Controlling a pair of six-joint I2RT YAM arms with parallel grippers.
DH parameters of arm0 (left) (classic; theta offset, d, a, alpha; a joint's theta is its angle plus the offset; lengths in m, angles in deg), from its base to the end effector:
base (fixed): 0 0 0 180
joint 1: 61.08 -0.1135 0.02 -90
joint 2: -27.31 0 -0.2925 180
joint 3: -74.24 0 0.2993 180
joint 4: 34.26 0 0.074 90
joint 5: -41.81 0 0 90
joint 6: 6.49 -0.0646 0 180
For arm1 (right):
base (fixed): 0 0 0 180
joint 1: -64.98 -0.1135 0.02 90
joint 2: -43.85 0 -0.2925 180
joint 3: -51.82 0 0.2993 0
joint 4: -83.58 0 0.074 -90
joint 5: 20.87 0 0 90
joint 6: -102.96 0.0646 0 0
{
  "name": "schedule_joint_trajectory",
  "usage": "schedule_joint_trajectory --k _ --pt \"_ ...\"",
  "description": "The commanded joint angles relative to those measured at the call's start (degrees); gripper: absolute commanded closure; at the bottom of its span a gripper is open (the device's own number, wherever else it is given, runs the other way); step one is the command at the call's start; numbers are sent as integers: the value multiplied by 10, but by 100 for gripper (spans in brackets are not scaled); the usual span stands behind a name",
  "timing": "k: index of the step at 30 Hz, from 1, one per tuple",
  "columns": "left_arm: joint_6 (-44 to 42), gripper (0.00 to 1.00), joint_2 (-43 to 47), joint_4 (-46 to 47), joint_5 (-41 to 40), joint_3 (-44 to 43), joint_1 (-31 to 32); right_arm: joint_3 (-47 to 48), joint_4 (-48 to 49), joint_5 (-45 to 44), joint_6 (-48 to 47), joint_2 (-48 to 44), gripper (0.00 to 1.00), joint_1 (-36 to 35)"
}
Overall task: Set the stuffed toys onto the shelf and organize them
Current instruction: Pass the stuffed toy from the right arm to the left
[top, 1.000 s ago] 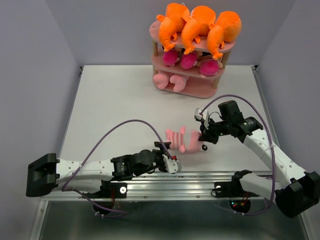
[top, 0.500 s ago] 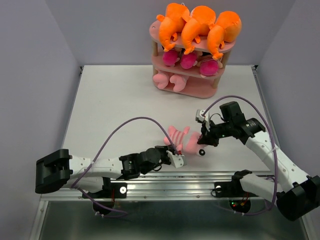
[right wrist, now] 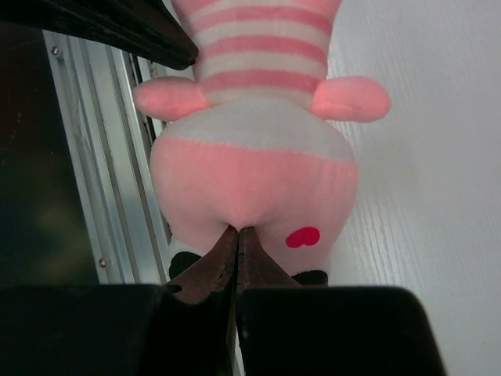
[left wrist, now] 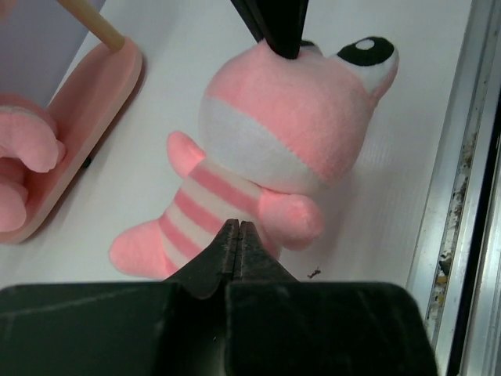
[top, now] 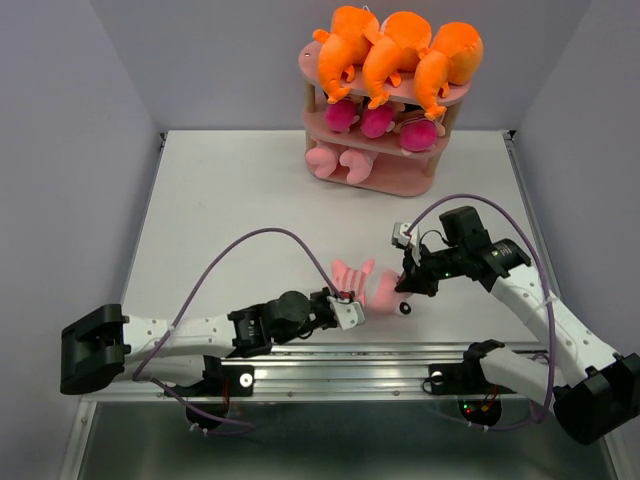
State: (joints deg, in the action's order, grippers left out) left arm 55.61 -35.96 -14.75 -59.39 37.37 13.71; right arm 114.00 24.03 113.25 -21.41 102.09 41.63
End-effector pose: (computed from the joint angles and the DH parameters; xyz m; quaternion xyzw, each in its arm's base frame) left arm 0.0890 -0.2793 0.2252 0.5412 0.5157 -0.1957 0.6347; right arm 0.1957 0.1335 0.2834 -0.5246 0.7218 0.3308 0.3072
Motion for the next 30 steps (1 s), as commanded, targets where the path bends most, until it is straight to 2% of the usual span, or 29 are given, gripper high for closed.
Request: schedule_joint_trajectory --k 1,4,12,14,15,16,23,30 --pt "50 100 59 29 90 23 -27 -1 22 21 11 -8 98 -4" --pt "82 100 83 31 139 40 -53 -2 32 21 20 -7 97 -4" --pt "71 100 83 2 166 25 -69 6 33 18 27 -10 98 -4" --pt "63 51 97 -21 179 11 -69 8 32 7 26 -13 98 -4" --pt "55 14 106 -28 180 8 -69 8 32 -4 24 -15 98 -4" --pt "49 1 124 -48 172 3 -69 8 30 -8 21 -17 98 -4" --pt "-55 1 159 -152 89 -18 -65 19 2 -7 -17 -17 98 -4" --pt "-172 1 106 -152 31 -15 -56 36 -27 34 -42 -4 99 -4"
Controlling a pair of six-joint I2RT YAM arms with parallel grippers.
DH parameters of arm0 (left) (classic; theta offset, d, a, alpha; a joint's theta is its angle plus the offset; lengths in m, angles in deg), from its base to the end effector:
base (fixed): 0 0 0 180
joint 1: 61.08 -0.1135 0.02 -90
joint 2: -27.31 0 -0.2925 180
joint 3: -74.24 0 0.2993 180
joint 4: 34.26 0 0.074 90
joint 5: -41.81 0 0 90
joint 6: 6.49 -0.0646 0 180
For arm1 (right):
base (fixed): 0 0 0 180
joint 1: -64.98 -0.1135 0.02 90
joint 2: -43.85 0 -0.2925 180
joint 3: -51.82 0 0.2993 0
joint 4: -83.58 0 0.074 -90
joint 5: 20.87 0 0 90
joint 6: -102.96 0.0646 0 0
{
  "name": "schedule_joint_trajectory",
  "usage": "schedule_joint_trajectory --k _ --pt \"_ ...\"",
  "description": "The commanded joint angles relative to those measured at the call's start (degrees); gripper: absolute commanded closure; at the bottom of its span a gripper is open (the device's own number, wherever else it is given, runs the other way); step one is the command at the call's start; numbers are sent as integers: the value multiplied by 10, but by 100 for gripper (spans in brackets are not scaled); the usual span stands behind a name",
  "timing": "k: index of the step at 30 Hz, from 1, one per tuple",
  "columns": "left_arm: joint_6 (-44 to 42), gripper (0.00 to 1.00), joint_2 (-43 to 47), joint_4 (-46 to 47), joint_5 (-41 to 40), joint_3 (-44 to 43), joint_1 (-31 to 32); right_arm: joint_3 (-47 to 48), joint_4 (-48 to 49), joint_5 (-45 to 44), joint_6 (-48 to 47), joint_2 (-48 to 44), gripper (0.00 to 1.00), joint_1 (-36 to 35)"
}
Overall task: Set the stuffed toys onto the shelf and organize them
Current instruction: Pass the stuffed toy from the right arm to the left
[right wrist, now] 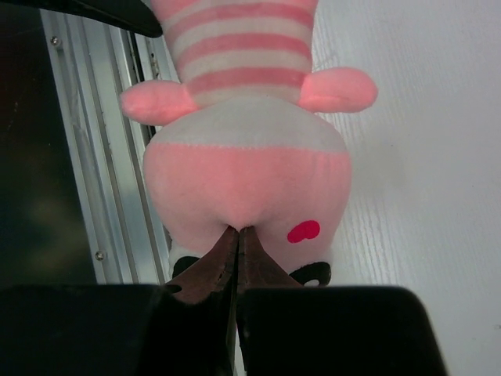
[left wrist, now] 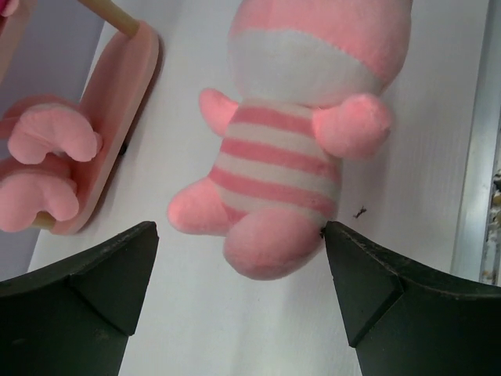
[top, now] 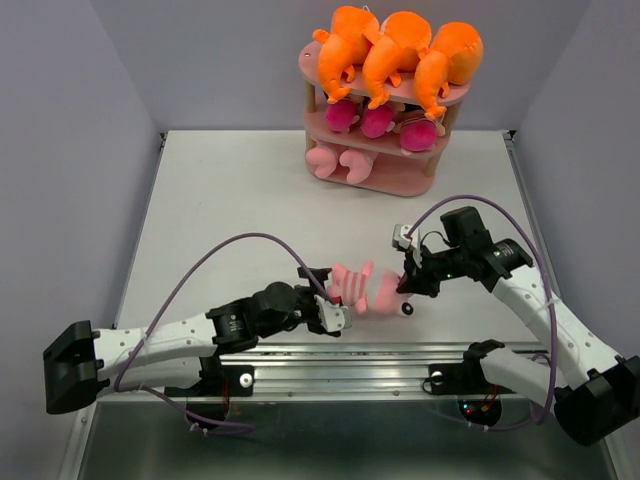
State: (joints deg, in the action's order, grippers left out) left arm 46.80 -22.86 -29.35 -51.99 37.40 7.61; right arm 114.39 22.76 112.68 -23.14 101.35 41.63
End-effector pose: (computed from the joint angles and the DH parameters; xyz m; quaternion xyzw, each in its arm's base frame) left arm 0.0988 -0.2415 0.2488 0.5888 0.4758 -0.1557 0.6346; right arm 0.1926 0.1316 0.2868 -0.5349 0.7165 0.3220 0.3111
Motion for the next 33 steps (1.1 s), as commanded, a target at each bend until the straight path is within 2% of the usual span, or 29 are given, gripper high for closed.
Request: schedule_joint_trajectory --k 1,5,11,15,18,19,21,22,24,25,27,29,31,32,33 --pt "-91 1 -32 -6 -41 -18 4 32 -19 43 -26 3 99 -4" --pt "-108 1 -61 -7 -12 -28 6 31 -18 46 -26 0 99 -4" --pt "-116 2 -88 23 -13 -23 6 25 -16 66 -26 4 99 -4" --pt "-102 7 -100 43 -7 -32 6 18 -10 72 -23 6 99 -4" --pt "-81 20 -106 44 6 -45 6 12 -7 63 -21 3 99 -4" --pt "-77 30 -106 44 12 -49 6 10 -6 60 -21 3 99 -4" --pt "-57 42 -106 41 21 -57 6 5 -4 55 -21 0 99 -4" --pt "-51 53 -105 42 30 -57 6 4 -5 52 -21 0 99 -4" --pt "-40 65 -99 44 35 -56 6 2 -4 51 -21 0 99 -4" --pt "-28 79 -95 46 35 -55 6 1 -4 50 -21 0 99 -4" --pt "-7 98 -93 45 52 -54 6 1 -4 50 -20 -2 99 -4" --pt "23 100 -90 46 48 -53 6 4 -5 49 -18 -3 96 -4" --pt "89 100 -90 43 56 -58 3 10 -9 44 -16 -5 88 -4" --pt "112 100 -92 30 64 -69 -2 13 -12 40 -15 -5 80 -4" --pt "134 100 -94 23 69 -73 -6 17 -15 36 -19 -6 64 -4"
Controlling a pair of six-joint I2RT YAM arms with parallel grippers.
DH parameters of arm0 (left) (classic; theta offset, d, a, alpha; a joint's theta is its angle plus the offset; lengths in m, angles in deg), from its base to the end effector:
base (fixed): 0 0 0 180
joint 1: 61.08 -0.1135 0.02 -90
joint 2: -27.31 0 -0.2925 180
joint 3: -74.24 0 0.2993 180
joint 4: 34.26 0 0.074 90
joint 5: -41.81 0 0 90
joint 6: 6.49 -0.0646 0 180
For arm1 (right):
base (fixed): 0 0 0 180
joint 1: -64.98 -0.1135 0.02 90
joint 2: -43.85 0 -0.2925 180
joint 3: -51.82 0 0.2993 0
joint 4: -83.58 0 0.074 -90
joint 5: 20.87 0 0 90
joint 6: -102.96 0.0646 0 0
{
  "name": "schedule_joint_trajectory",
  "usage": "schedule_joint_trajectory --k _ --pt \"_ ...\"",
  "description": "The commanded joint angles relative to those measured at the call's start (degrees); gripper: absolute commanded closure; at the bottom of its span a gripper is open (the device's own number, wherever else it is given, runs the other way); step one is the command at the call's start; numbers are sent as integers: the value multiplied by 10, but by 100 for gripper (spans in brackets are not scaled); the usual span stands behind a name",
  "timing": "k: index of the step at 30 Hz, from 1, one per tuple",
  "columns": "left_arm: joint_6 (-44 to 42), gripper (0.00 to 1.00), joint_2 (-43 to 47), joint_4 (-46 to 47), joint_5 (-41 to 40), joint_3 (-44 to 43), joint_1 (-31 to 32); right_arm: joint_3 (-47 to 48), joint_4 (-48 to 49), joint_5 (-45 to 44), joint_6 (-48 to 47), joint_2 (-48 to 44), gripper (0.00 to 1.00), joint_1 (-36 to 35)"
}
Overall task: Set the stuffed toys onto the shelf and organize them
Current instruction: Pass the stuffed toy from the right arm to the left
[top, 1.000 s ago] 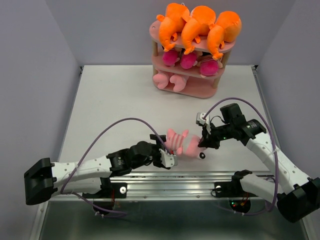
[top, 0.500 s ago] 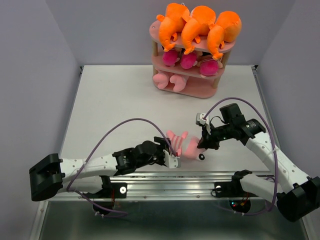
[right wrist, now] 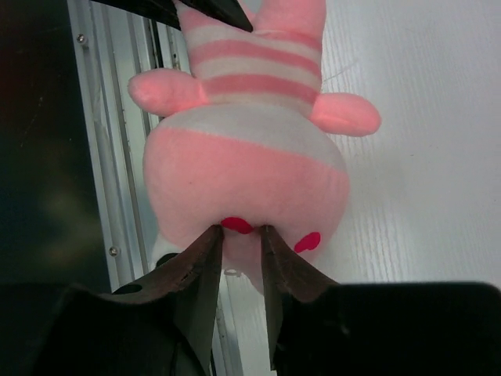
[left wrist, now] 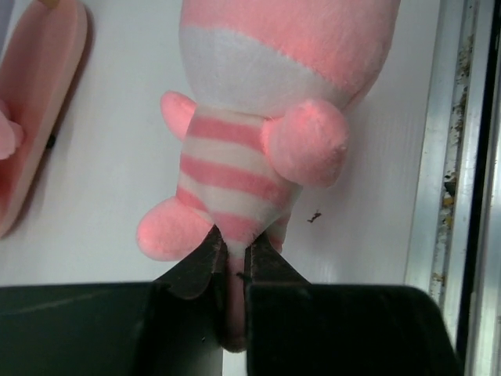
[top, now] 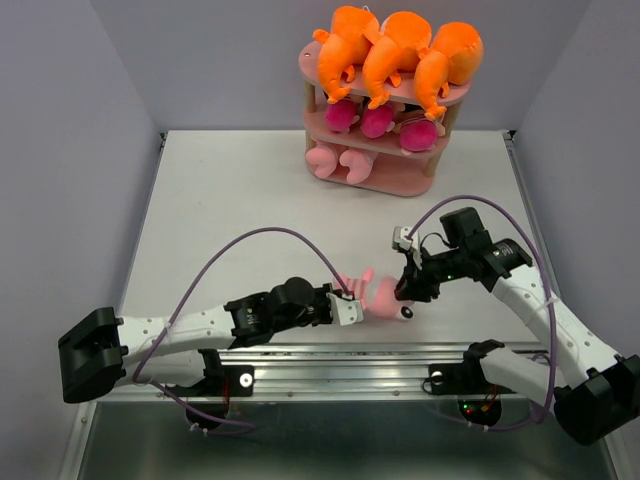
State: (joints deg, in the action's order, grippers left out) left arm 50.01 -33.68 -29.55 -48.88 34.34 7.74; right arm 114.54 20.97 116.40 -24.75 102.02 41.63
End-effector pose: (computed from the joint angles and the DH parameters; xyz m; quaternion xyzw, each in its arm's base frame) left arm 0.1056 -0.2705 0.2225 0.6213 0.5049 -0.1772 0.5724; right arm 0.1891 0.1333 0.2858 -0.5424 0.7026 0.3509 0.2983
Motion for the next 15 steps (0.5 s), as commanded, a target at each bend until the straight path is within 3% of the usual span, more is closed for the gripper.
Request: schedule_joint_trajectory --k 1,2,4,5,10,15 --pt "125 100 12 20 46 -48 -10 18 -5 -12 -4 -14 56 -4" --pt "166 100 11 12 52 -55 -16 25 -6 -17 -4 -20 37 -4" --pt "206 100 9 11 70 -56 -24 30 -9 -35 -3 -26 19 -4" --pt "247 100 8 10 76 -56 -29 39 -10 -40 -2 -33 0 -4" --pt "378 100 -10 -13 121 -67 -75 82 -15 -74 14 -48 0 -4" --pt "489 100 -22 13 212 -53 -115 78 -4 -42 -23 -89 0 -4"
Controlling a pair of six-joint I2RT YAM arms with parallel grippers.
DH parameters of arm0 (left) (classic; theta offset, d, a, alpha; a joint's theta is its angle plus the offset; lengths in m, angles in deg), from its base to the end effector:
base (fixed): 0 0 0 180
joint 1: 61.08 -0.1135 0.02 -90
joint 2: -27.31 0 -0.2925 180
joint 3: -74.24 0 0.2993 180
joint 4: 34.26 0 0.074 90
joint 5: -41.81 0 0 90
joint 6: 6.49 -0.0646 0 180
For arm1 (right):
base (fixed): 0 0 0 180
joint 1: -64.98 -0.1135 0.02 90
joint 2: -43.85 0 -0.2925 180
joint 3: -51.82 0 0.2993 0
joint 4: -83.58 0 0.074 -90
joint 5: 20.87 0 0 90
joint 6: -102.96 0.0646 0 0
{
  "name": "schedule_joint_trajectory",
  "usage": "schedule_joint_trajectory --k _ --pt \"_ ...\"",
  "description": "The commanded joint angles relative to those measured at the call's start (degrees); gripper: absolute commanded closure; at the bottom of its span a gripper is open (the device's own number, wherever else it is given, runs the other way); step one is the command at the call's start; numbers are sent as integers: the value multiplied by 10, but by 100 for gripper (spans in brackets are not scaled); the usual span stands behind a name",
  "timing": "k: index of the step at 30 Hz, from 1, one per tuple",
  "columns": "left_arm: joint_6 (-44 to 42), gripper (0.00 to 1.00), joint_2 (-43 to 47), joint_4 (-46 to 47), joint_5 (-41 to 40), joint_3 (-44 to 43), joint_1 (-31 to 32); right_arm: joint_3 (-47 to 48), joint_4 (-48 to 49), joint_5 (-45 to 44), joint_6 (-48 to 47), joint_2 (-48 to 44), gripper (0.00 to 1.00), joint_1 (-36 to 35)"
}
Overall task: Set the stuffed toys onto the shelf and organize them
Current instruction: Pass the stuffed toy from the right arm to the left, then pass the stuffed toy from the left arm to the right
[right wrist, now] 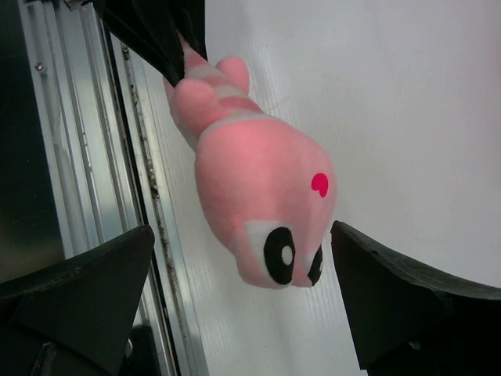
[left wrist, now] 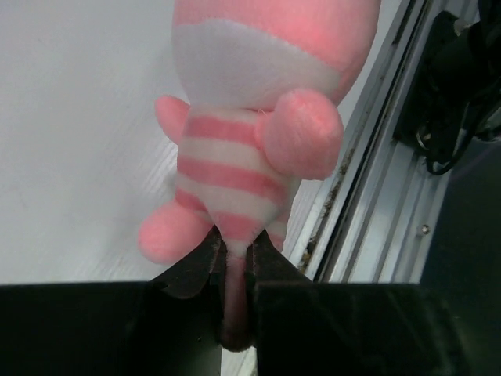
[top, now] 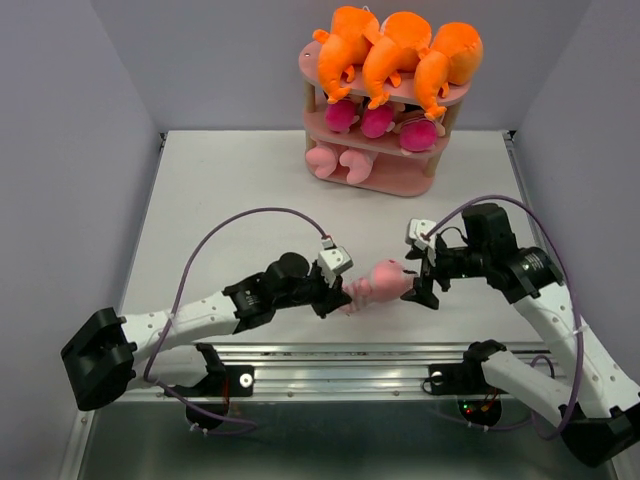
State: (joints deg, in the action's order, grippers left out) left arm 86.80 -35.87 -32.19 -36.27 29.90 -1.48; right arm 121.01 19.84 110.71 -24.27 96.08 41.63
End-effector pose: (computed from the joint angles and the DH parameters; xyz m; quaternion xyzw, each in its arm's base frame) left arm 0.1416 -0.2678 0.2383 0.4313 0.6746 -0.3806 0.4626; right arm 0.1766 0.1229 0.3429 -0.5513 0.6846 0.2860 0.3817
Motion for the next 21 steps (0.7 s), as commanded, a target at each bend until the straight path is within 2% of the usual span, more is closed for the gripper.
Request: schedule_joint_trajectory --k 1,4,8,14,18,21 --pt "159 100 2 53 110 -2 -33 -1 9 37 -41 -47 0 -4" --pt "231 100 6 100 150 19 -52 -21 -12 67 -91 -60 0 -4" --pt "314 100 15 155 208 43 -83 -30 -9 61 -98 -66 0 -4" --pt "410 100 34 244 247 75 -100 -53 53 33 -38 -65 0 -4" --pt "438 100 35 281 257 82 -101 -80 121 39 15 -63 0 -4" --pt "461 100 35 304 258 87 -102 -93 155 11 42 -58 0 -4"
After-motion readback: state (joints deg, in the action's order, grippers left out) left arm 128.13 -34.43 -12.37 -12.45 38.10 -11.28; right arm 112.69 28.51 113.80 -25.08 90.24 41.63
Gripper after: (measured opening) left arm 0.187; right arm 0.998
